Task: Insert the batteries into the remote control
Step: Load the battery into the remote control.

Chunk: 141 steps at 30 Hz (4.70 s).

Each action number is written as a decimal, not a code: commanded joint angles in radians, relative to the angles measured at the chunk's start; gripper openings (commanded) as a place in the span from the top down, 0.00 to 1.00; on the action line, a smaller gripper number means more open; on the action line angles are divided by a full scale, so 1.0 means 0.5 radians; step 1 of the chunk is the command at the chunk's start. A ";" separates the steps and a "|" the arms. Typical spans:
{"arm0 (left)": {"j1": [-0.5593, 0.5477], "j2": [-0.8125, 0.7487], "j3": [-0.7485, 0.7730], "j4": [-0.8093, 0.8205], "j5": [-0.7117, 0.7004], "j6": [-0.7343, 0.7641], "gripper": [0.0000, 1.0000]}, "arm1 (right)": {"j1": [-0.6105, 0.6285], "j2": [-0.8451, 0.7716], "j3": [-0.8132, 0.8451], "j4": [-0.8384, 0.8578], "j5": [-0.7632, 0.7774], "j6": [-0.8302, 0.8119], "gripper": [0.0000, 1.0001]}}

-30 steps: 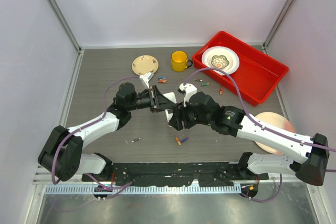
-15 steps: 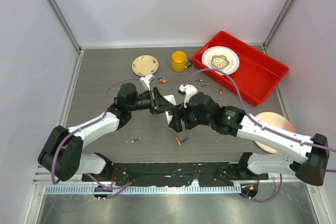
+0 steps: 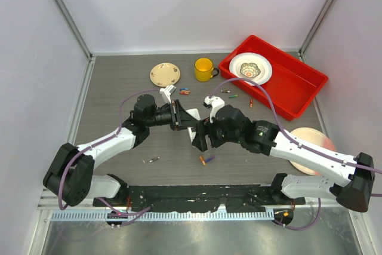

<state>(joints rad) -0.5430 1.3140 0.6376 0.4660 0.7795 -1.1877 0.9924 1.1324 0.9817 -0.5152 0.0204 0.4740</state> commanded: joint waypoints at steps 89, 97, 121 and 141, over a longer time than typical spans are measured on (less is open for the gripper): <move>-0.006 -0.017 -0.045 0.703 0.147 -0.435 1.00 | -0.291 0.018 -0.123 -0.295 0.487 -0.083 0.99; -0.006 0.007 -0.036 0.903 0.131 -0.545 1.00 | -0.291 0.012 -0.150 -0.261 0.450 -0.138 0.92; -0.006 -0.054 -0.070 0.703 0.070 -0.352 1.00 | -0.291 -0.090 -0.181 -0.114 0.189 0.049 0.36; -0.006 -0.039 -0.057 0.461 -0.004 -0.202 1.00 | -0.294 -0.169 -0.138 -0.037 0.014 0.095 0.21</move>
<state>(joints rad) -0.5411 1.3468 0.5827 0.6666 0.6998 -1.2781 0.8692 1.0775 0.9207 -0.4725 -0.0330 0.5358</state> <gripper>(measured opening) 0.257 0.786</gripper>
